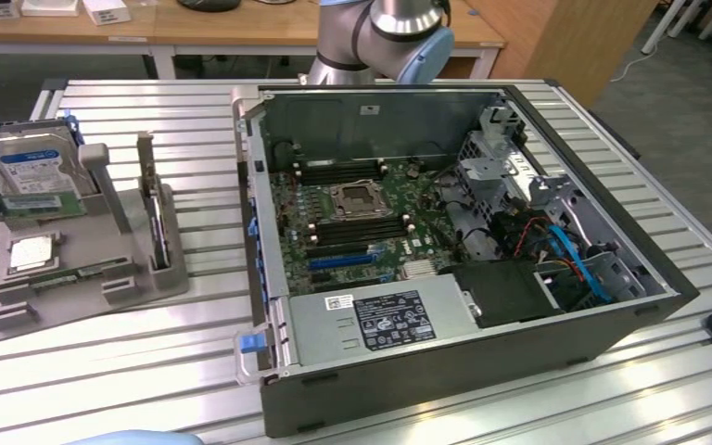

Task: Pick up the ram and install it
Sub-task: 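Pick up the ram and move it above insertion slot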

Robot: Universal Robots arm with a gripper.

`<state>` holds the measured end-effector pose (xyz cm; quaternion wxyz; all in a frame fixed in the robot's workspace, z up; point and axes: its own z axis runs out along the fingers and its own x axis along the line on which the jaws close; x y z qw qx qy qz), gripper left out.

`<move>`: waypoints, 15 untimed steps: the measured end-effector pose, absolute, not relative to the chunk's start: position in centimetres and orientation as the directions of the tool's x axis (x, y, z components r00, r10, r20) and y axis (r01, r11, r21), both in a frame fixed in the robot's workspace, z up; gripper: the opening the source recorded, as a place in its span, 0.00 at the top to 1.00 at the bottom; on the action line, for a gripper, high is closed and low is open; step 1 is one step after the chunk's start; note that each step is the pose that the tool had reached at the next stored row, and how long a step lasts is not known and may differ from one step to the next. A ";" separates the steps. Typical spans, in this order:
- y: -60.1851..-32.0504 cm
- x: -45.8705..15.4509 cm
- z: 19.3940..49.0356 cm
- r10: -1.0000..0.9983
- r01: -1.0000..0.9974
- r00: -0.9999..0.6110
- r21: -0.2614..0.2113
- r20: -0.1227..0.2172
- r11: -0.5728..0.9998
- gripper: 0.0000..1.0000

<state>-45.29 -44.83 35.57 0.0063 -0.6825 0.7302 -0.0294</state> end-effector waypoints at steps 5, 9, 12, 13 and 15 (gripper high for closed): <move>-44.8 -45.3 36.6 -0.996 -0.996 -0.079 -0.051 0.031 0.078 0.87; -44.8 -45.3 37.4 -0.996 -0.995 -0.087 -0.050 0.031 0.085 0.87; -44.8 -45.3 37.9 -0.995 -0.995 -0.092 -0.050 0.031 0.090 0.87; -44.8 -45.3 38.1 -0.995 -0.995 -0.093 -0.050 0.031 0.092 0.87; -44.8 -45.3 38.1 -0.995 -0.994 -0.094 -0.050 0.031 0.092 0.87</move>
